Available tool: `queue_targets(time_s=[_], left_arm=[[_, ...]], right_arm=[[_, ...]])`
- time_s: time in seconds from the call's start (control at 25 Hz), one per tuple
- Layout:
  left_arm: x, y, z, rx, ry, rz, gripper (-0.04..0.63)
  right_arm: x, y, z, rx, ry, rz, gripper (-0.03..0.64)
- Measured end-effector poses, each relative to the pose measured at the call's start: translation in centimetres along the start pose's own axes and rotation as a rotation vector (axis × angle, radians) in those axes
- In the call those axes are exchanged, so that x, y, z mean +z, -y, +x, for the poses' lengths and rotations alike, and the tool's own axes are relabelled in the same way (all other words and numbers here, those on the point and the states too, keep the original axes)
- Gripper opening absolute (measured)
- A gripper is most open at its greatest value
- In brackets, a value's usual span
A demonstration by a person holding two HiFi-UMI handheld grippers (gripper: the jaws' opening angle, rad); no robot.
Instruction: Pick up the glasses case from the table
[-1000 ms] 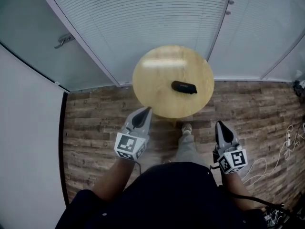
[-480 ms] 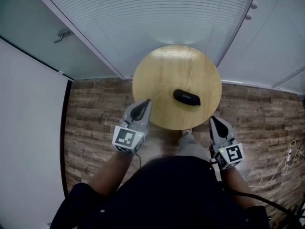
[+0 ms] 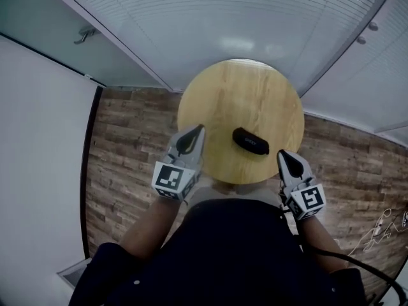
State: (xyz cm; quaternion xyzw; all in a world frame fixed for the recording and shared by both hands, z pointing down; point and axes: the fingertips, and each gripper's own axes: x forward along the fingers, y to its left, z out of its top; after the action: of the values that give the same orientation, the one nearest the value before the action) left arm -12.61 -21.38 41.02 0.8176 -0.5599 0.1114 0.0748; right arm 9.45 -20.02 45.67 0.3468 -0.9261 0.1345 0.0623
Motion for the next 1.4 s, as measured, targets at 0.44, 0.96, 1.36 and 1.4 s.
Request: queue_targets(time_s=[0.44, 0.96, 1.36, 1.4], left_arm=[[-4.6, -3.4, 2.0, -0.056, -0.071, -0.065, 0.003], [-11.6, -1.9, 6.3, -0.162, -0.166, -0.072, 0.003], [-16.9, -1.1, 8.7, -0.181, -0.248, -0.071, 0.003], [-17.0, -1.0, 8.9, -0.179, -0.247, -0.084, 0.003]], right_arm=[[-4.0, -1.5, 5.9, 0.017, -0.093, -0.004, 0.008], [-12.6, 0.8, 9.6, 0.028, -0.283, -0.068, 0.211], [-16.6, 1.8, 10.8, 0.149, -0.345, -0.094, 0.349], [-17.1, 1.8, 11.1, 0.158, -0.357, -0.104, 0.357]])
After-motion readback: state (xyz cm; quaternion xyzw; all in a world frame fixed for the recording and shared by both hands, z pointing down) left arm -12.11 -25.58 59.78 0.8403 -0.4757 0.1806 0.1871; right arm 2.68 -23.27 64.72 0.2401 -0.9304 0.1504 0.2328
